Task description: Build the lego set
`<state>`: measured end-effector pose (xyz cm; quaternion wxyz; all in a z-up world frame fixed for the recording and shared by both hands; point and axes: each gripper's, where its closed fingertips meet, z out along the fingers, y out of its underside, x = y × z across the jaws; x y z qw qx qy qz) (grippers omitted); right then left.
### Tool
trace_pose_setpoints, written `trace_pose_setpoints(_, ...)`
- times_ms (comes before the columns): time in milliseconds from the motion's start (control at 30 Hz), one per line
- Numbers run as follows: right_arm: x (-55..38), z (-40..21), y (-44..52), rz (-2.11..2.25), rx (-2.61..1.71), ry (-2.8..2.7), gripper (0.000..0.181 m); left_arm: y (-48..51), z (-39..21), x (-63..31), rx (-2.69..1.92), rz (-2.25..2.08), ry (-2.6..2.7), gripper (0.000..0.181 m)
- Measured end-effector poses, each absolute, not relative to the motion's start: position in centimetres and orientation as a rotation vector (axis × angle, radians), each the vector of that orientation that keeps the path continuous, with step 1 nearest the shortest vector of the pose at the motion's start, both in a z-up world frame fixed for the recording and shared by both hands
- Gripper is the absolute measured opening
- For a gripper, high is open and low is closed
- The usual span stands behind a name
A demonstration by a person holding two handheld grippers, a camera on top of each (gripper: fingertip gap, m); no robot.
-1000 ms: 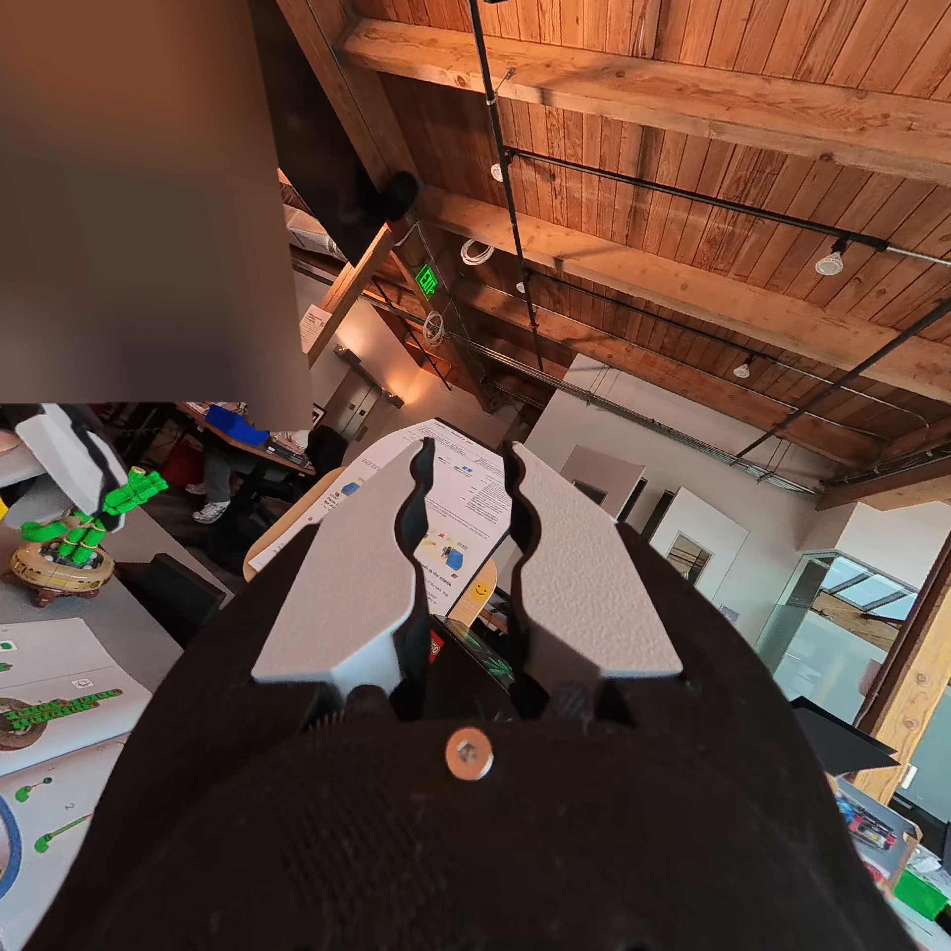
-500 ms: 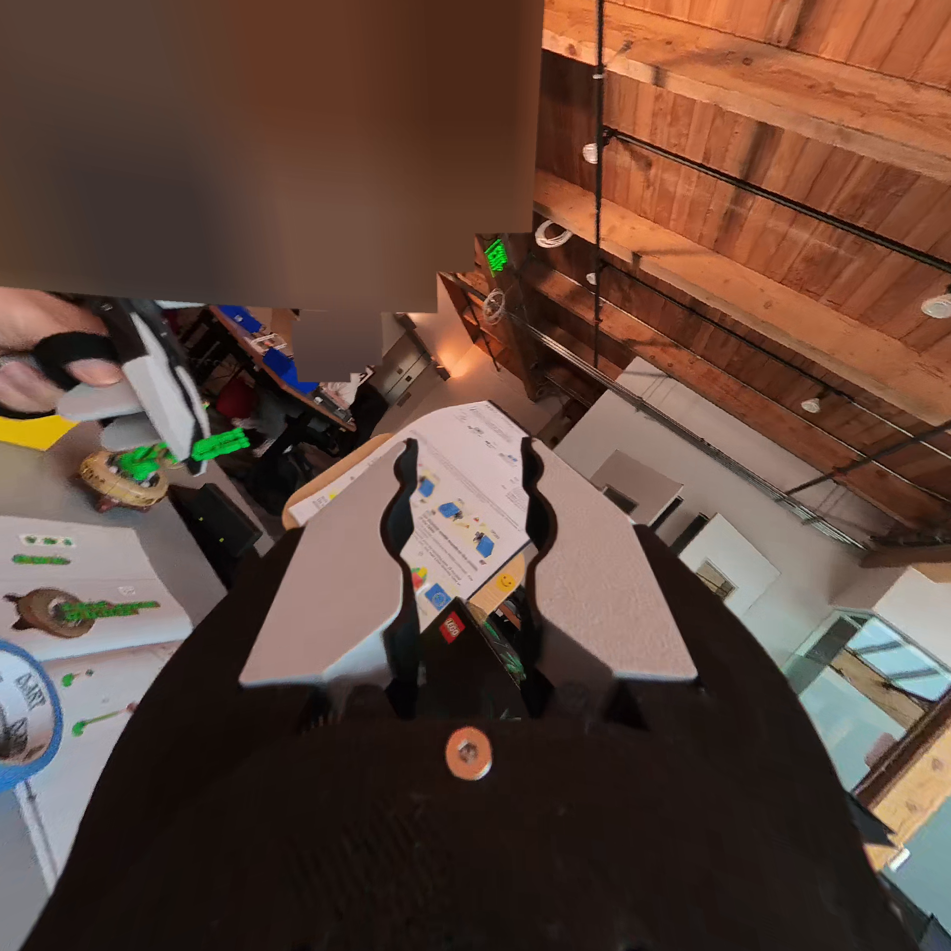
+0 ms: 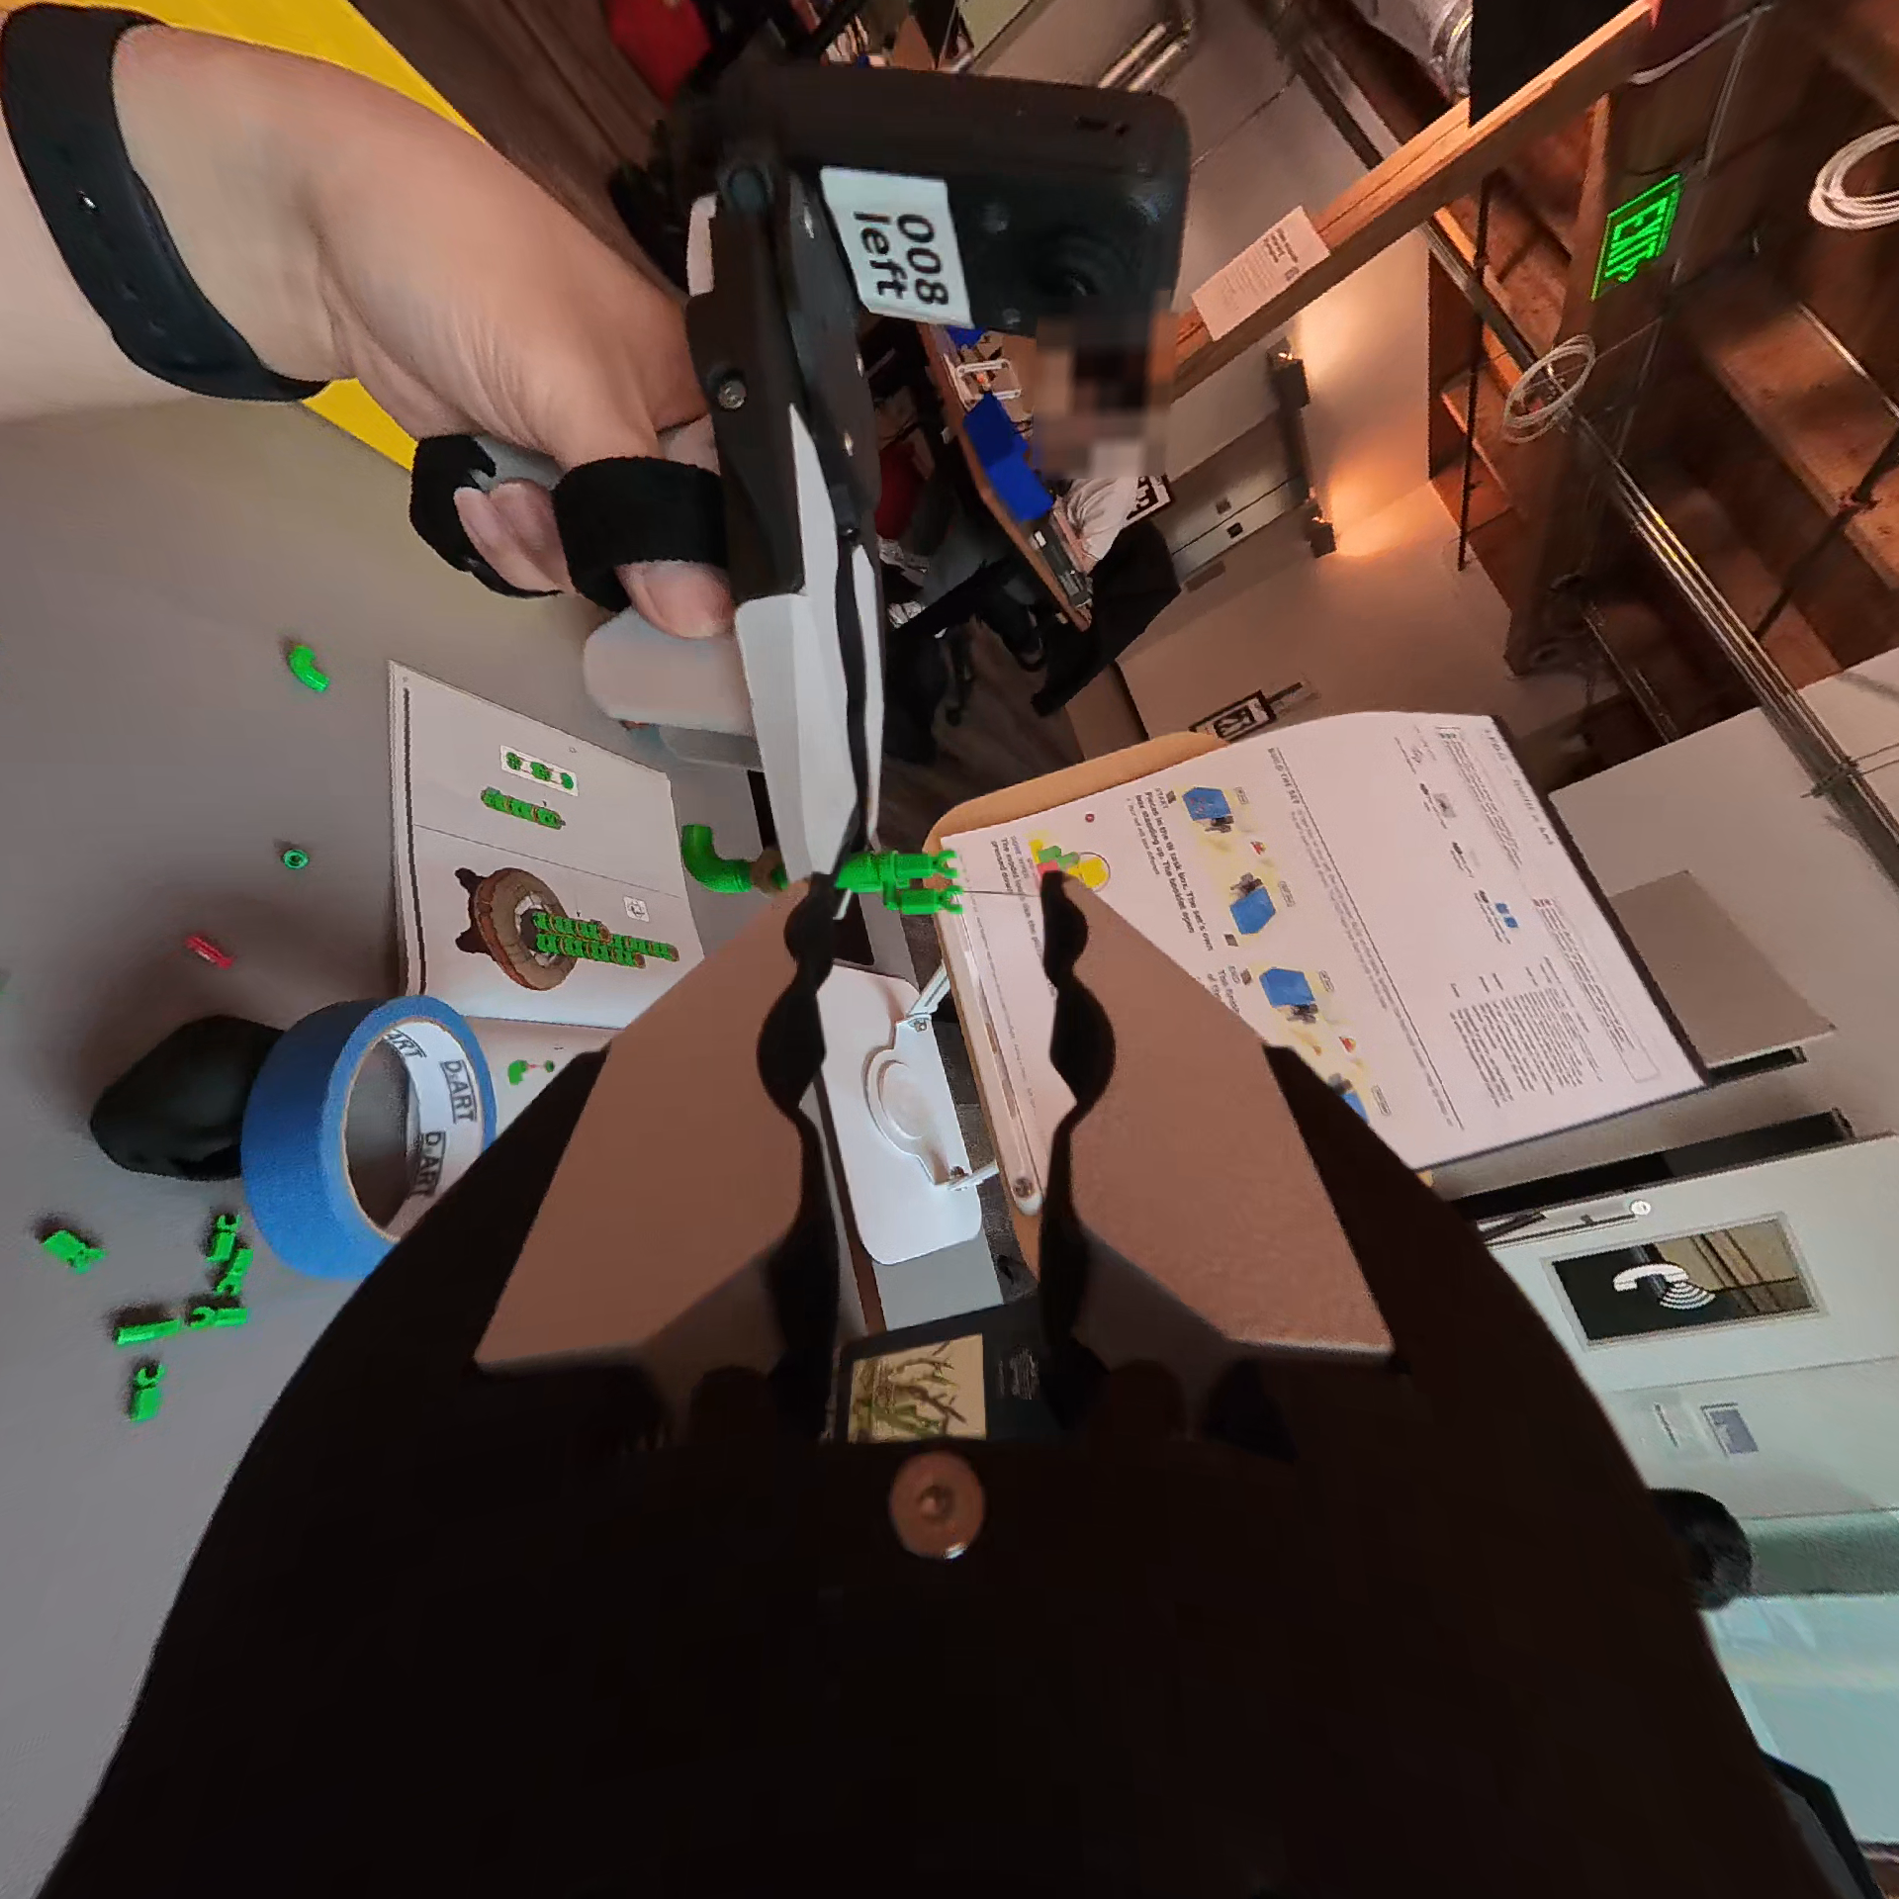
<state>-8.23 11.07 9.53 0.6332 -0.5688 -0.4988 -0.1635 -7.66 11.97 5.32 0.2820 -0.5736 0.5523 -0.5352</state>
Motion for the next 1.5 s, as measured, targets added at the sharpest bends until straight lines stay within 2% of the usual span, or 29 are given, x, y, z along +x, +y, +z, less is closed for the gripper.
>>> trace_pose_setpoints(267, -8.5, 8.5, 11.2, -0.446, -1.231, -1.233, 0.036, 10.5, 5.4, -8.2, -1.521, -1.546, 1.552, 0.011)
trace_pose_setpoints(733, -9.3, 7.0, 10.2, -0.507, -1.222, -1.347, 0.016, 8.4, 4.5, -8.7, -1.539, -1.604, 1.686, 0.011)
trace_pose_setpoints(1500, -9.2, 6.1, 10.9, -0.574, -1.238, -1.364, 0.015, 9.4, 3.7, -8.5, -1.583, -1.471, 1.695, 0.01)
